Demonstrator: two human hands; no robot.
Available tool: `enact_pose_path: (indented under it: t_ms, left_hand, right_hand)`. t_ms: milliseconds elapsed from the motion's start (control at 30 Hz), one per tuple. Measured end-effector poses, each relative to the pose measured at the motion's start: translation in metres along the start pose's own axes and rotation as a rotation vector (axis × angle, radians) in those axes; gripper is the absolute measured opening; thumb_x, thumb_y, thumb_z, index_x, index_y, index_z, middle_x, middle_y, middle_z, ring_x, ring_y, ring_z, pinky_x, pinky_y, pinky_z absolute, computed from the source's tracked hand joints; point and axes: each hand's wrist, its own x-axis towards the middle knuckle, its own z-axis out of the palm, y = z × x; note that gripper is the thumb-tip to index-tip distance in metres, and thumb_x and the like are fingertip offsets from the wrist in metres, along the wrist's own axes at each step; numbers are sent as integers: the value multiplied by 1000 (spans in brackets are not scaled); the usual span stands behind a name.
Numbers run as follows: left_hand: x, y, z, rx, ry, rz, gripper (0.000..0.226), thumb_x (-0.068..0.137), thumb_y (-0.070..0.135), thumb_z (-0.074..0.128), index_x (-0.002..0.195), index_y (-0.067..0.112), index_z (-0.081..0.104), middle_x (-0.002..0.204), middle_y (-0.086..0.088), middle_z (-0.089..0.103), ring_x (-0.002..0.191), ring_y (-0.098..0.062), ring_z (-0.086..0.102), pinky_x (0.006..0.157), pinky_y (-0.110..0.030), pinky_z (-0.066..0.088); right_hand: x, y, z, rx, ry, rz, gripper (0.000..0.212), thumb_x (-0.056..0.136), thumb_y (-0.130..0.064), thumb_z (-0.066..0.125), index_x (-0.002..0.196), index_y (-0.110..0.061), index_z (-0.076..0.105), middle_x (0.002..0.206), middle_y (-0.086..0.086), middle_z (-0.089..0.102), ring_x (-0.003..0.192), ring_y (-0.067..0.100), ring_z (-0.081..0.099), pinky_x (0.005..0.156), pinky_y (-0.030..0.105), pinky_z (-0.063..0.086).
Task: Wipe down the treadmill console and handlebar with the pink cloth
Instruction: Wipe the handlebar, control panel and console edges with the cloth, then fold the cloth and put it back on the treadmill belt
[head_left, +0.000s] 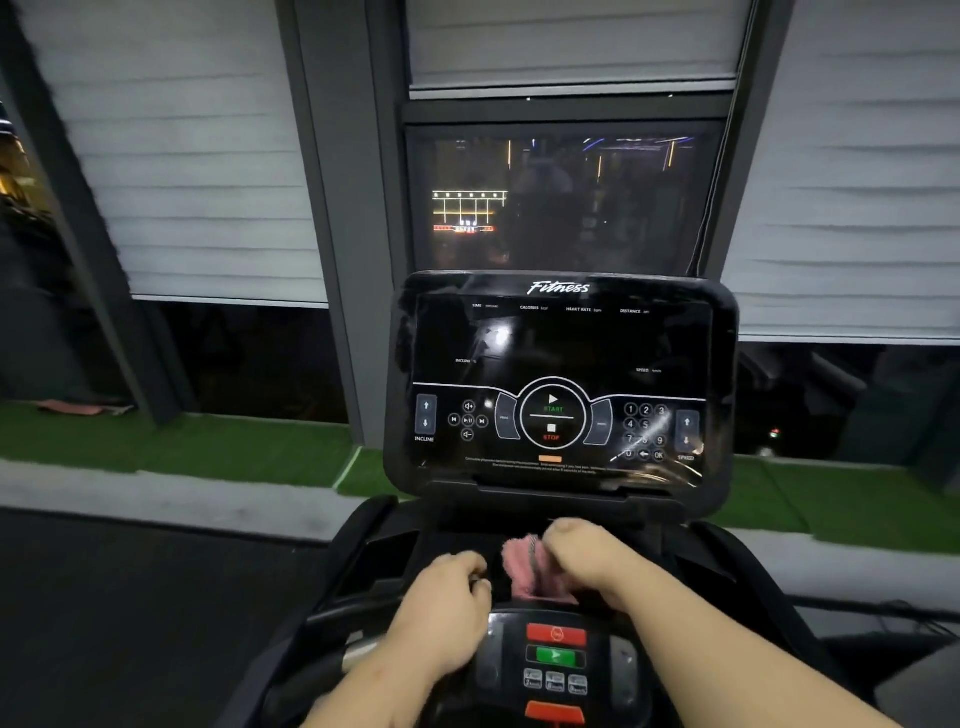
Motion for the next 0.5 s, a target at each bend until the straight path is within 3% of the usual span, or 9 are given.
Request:
enact_pose_path:
  t_ms: [100, 233, 300, 367, 433, 500]
  left_hand:
    - [5, 24, -1, -9, 16, 44, 42, 98, 32, 57, 140, 33, 52, 131, 4, 55, 120, -16, 57, 106, -31, 44]
    - [7, 56, -8, -97, 44, 46, 69, 89, 27, 65, 152, 30, 38, 143, 5, 45, 126, -19, 54, 104, -27, 41]
    - [5, 70, -13, -133, 79, 65, 51, 86, 21, 65, 135, 30, 55, 131, 6, 56, 115, -19, 59, 97, -29, 45]
    - [0, 83, -20, -215, 147, 82, 22, 87, 15, 61, 100, 31, 62, 101, 9, 66, 93, -16, 62, 79, -31, 49]
    - [-8, 93, -28, -343, 212, 78, 22, 88, 9, 56, 86, 31, 59, 83, 10, 65, 77, -11, 60, 64, -28, 44]
    - [-16, 103, -35, -469, 263, 77, 28, 87, 3, 52, 88, 30, 62, 81, 9, 66, 73, -10, 60, 61, -26, 41]
  right_hand:
    - [-19, -12, -15, 343, 33, -44, 20, 89, -17, 43, 78, -16, 59, 80, 12, 61, 74, 24, 61, 75, 41, 58]
    - [-39, -32, -34, 617, 47, -128, 17, 90, -11, 46, 77, -15, 57, 78, 9, 56, 77, 24, 54, 71, 38, 50]
    - [-45, -36, -41, 660, 45, -194, 18, 93, -14, 49, 80, -17, 61, 81, 8, 60, 78, 23, 56, 72, 39, 49]
    - [-51, -39, -46, 658, 59, -297, 19, 97, -19, 50, 84, -18, 65, 89, 12, 66, 84, 24, 59, 77, 43, 49]
    - [-59, -40, -51, 598, 114, -384, 21, 100, -26, 51, 91, -19, 69, 101, 13, 71, 91, 23, 63, 88, 48, 53]
    - [-71, -41, -55, 570, 144, -464, 23, 98, -40, 55, 97, -24, 71, 105, 5, 74, 97, 19, 66, 96, 46, 51]
